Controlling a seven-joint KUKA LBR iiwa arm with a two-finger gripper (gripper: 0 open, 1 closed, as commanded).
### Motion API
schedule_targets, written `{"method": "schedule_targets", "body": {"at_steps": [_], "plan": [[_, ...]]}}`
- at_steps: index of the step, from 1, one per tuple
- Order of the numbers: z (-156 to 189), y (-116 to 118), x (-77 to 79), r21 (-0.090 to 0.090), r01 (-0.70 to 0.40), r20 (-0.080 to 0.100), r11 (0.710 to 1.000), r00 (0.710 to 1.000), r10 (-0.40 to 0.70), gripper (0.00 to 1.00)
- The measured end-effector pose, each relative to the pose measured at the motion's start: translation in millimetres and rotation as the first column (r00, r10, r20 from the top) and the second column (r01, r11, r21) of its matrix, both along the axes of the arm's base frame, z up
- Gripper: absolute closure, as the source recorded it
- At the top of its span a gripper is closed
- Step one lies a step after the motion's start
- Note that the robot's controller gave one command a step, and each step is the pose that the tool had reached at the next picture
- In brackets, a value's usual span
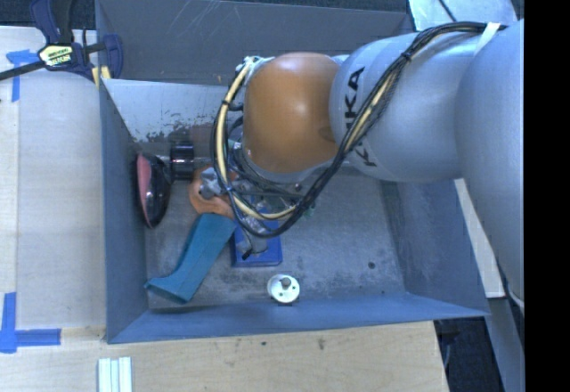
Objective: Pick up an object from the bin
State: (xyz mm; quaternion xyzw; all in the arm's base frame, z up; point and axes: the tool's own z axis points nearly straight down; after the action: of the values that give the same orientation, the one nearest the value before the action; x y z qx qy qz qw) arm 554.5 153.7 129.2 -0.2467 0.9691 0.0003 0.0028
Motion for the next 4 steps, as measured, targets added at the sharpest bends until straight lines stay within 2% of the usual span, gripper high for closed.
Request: {"method": "schedule_targets", "body": {"at_steps": [1,2,4], "plan": [[-60,14,-11.8,-0.005,-0.090,-0.011,0.996,0.996,0.090,0.00],[-56,26,-10.9,-0.004,-0.385,-0.014,0.923,0.923,0.385,1.00],[-52,26,-11.5,-0.003,-0.385,-0.013,0.923,0.923,0.385,1.00]]}}
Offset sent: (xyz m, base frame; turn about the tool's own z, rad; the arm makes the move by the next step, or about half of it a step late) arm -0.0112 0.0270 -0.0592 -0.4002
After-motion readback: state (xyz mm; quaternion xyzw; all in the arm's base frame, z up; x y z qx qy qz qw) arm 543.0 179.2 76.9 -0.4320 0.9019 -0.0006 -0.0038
